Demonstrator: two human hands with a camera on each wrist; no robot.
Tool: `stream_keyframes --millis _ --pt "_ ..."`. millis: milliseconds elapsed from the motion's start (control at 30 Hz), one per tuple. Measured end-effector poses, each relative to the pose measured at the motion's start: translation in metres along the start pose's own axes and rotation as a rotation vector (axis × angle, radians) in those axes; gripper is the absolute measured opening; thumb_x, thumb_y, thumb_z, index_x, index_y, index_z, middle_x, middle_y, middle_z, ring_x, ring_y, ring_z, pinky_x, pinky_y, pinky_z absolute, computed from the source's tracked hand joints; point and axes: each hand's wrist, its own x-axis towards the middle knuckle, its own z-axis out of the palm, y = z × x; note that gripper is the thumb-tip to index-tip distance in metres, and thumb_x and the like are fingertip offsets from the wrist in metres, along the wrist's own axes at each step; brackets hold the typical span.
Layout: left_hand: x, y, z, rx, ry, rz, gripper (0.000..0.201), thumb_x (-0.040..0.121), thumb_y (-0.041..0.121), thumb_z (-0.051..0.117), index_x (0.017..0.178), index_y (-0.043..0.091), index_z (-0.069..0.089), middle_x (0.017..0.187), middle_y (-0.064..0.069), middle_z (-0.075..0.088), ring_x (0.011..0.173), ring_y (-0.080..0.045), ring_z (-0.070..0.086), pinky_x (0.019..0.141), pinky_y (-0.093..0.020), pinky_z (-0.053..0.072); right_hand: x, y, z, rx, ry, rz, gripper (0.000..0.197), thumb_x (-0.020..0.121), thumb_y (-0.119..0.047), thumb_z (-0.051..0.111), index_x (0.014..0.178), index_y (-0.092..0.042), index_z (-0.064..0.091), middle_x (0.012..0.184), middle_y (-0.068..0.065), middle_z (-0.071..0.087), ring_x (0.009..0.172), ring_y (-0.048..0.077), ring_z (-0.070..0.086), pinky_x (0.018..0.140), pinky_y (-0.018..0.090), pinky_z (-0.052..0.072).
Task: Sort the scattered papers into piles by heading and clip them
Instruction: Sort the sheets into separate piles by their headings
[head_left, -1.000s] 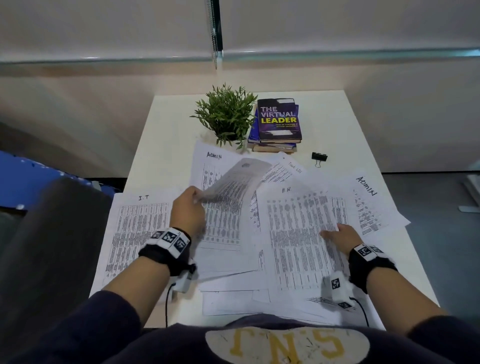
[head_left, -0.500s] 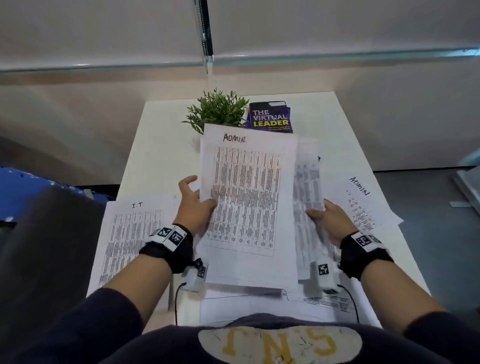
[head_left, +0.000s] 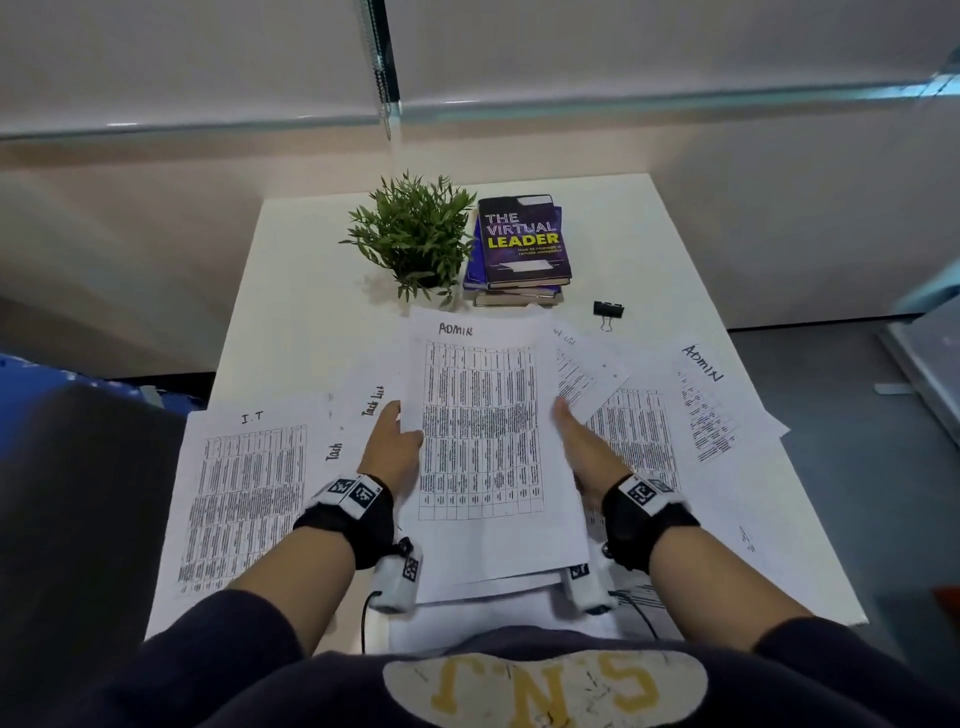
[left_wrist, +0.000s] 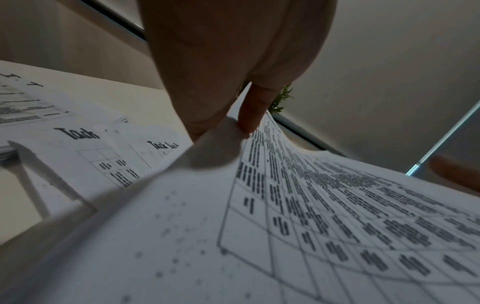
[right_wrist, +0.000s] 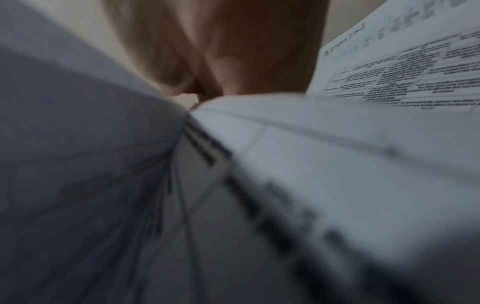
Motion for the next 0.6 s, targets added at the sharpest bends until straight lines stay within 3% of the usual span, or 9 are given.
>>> stream_keyframes --millis 67,167,267,300,367,400,467,533,600 --pt "0.003 -0.004 -0.006 -0.091 0.015 -0.013 0.066 0.091 0.004 0.051 0.152 0.016 0.029 0.151 -0.007 0.04 0.134 -0.024 0.043 0.113 -0.036 0.029 0.002 0.002 0.003 -0.153 -0.014 -0.096 0.061 0.092 -0.053 0.054 0.144 -0.024 0.041 0.142 -0.005 0.051 0.131 0.02 0.049 0.111 0.043 0.035" --pt "0.004 -0.014 -0.017 -0.19 0.025 -0.088 0.075 0.089 0.015 0.063 0.153 0.014 0.025 0.129 -0.019 0.06 0.121 -0.036 0.057 0.115 -0.048 0.031 0.007 0.004 0.008 -0.149 0.0 -0.114 0.05 0.094 -0.032 0.06 0.141 -0.021 0.045 0.138 -0.002 0.056 0.123 0.019 0.053 0.11 0.046 0.039" --pt "0.001 -0.021 -0.023 -0.004 0.043 -0.042 0.034 0.097 0.012 0.059 0.128 0.001 0.053 0.11 -0.027 0.066 0.11 -0.043 0.06 0.1 -0.047 0.044 0.017 0.006 0.011 -0.107 -0.005 -0.092 0.052 0.093 -0.034 0.062 0.141 -0.021 0.045 0.132 -0.003 0.057 0.122 0.02 0.054 0.107 0.044 0.041" --pt "0.0 -0.022 -0.025 0.069 0.057 -0.007 0.018 0.097 0.012 0.058 0.115 0.006 0.058 0.106 -0.021 0.067 0.102 -0.038 0.062 0.092 -0.042 0.049 0.024 0.008 0.011 -0.119 0.003 -0.081 0.049 0.092 -0.039 0.063 0.135 -0.02 0.05 0.126 -0.002 0.061 0.115 0.02 0.057 0.101 0.042 0.046" --pt "0.006 -0.025 -0.033 0.123 0.097 0.035 0.012 0.099 0.013 0.054 0.109 0.01 0.058 0.094 -0.012 0.067 0.08 -0.028 0.062 0.077 -0.039 0.053 0.045 0.016 0.009 -0.129 0.165 -0.023 0.039 0.086 -0.043 0.068 0.112 -0.016 0.057 0.1 0.003 0.063 0.089 0.021 0.061 0.079 0.035 0.05" --pt "0.009 -0.027 -0.039 0.115 0.121 0.036 0.013 0.099 0.013 0.052 0.111 0.011 0.059 0.086 -0.01 0.066 0.07 -0.025 0.06 0.067 -0.037 0.053 0.055 0.017 0.006 -0.141 0.302 0.028 0.044 0.083 -0.043 0.071 0.11 -0.012 0.055 0.096 0.008 0.061 0.085 0.022 0.06 0.076 0.035 0.049" --pt "0.015 -0.029 -0.053 0.132 0.182 0.05 0.015 0.099 0.013 0.051 0.112 0.011 0.059 0.076 -0.008 0.061 0.06 -0.025 0.056 0.056 -0.034 0.05 0.074 0.018 -0.002 -0.261 0.521 0.238 0.085 0.081 -0.047 0.073 0.139 0.002 0.034 0.128 0.022 0.053 0.113 0.031 0.057 0.089 0.039 0.048" --pt "0.017 -0.029 -0.066 0.175 0.212 0.078 0.016 0.099 0.013 0.051 0.113 0.01 0.058 0.077 -0.007 0.06 0.062 -0.026 0.057 0.06 -0.038 0.053 0.085 0.018 -0.009 -0.456 0.526 0.427 0.113 0.08 -0.062 0.065 0.15 0.006 0.007 0.154 0.022 0.026 0.137 0.036 0.038 0.103 0.042 0.041" --pt "0.021 -0.031 -0.075 0.18 0.231 0.09 0.016 0.099 0.014 0.052 0.112 0.01 0.058 0.078 -0.007 0.059 0.066 -0.028 0.057 0.068 -0.045 0.056 0.096 0.022 -0.014 -0.579 0.491 0.444 0.118 0.079 -0.069 0.06 0.151 0.006 0.005 0.157 0.021 0.02 0.141 0.038 0.03 0.107 0.046 0.036"
